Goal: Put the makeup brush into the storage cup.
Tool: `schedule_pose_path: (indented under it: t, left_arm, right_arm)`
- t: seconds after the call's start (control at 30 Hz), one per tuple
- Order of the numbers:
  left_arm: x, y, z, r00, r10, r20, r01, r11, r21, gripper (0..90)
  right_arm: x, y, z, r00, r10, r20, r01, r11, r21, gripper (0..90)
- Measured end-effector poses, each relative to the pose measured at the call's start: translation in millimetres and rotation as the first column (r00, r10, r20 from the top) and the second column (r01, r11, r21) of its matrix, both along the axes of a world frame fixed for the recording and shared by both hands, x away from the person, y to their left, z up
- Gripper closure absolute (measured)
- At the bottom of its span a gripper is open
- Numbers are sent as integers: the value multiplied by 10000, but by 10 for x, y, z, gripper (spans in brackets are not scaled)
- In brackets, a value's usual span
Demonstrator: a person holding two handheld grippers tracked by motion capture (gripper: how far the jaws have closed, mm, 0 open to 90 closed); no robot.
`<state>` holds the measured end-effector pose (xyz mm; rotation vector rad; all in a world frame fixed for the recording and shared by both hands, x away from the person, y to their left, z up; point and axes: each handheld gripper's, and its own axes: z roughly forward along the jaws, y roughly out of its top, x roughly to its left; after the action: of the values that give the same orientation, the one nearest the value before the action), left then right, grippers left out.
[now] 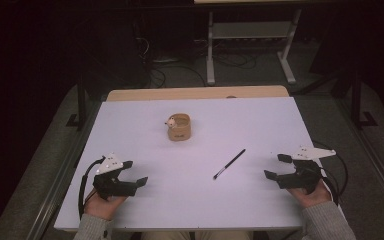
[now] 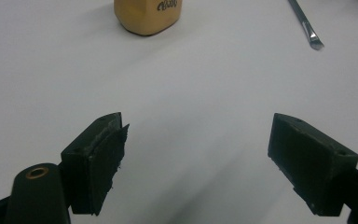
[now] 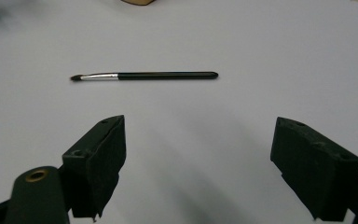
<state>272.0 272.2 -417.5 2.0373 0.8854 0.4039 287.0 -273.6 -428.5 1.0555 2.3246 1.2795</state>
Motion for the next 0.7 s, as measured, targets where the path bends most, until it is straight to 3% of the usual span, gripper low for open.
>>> schedule_pose_path:
  t: [0.7]
  left_arm:
    - [-17, -25, 0, 9999, -140, 29, 141, 9997, -181, 180]
  right_arm:
    - [12, 18, 8, 10000, 18, -20, -18, 10000, -37, 167]
